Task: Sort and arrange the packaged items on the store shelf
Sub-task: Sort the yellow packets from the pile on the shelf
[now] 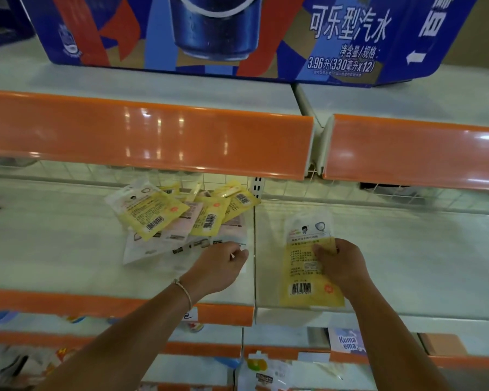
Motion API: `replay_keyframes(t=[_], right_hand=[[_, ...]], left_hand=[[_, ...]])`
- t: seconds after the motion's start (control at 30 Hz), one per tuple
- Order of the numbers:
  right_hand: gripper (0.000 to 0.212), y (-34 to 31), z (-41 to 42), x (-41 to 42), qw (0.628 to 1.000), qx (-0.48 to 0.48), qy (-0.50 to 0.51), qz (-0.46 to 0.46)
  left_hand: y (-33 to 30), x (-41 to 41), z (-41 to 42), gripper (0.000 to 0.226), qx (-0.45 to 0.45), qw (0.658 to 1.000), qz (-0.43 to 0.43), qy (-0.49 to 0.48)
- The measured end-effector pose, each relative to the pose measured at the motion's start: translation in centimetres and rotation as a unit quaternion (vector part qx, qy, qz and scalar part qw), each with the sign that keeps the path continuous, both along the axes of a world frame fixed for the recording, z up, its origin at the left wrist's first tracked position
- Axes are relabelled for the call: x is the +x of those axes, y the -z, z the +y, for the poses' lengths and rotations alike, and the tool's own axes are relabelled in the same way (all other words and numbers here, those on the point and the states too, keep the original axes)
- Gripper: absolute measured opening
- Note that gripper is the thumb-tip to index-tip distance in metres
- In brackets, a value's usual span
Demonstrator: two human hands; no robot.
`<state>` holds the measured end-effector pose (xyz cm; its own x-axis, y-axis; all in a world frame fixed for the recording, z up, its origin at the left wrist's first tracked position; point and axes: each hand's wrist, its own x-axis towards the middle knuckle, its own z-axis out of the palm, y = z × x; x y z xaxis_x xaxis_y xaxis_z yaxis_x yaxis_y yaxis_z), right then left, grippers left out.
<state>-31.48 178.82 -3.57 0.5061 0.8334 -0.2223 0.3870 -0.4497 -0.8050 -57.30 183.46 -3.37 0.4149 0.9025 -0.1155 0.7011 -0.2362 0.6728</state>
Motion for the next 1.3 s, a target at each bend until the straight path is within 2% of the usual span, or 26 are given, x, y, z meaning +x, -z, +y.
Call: replay_keyframes(t=[0.2,0.43,0.53,0.73,0.9,1.07,1.23,1.3], right_hand=[[0.020,0.5,0.7,0.5,0.993,-0.026,-0.014,-0.114],[0.047,1.6,0.9,0.7,0.967,-0.075,-0.006,-0.242],[0.049,1.7,0.8,-0.1,0.957,-0.071,0.001,-0.280],[0.041,-0.3,2.4,-5.9,0.967,0.016,-0.028,-0.251],[0.040,-1.9,4.8,-13.1,0.961,0.095,-0.087,-0.246],[0.038,-3.0,7.5,-19.5,0.958,0.129,-0.139,-0.217],[0.035,-3.9,9.8,-24.1,0.959,0.128,-0.166,-0.190],[0.033,-4.1,10.4,-25.2,0.966,0.115,-0.161,-0.165]], left_hand=[[0.4,-0.7,0.0,0.042,-0.009,0.999,-0.022,-0.021],[0.4,-1.8,-0.2,0.041,-0.012,0.999,-0.028,-0.038],[0.1,-2.3,-0.1,0.042,-0.015,0.999,-0.033,-0.039],[-1.5,-4.6,1.0,0.041,-0.020,0.997,-0.057,-0.040],[-2.9,-8.1,2.3,0.041,-0.005,0.998,-0.049,-0.050],[-2.8,-12.4,3.9,0.039,-0.009,0.992,-0.042,-0.117],[-2.3,-16.4,5.5,0.039,-0.071,0.975,-0.022,-0.211],[-1.9,-17.4,6.0,0.035,-0.164,0.948,-0.093,-0.256]])
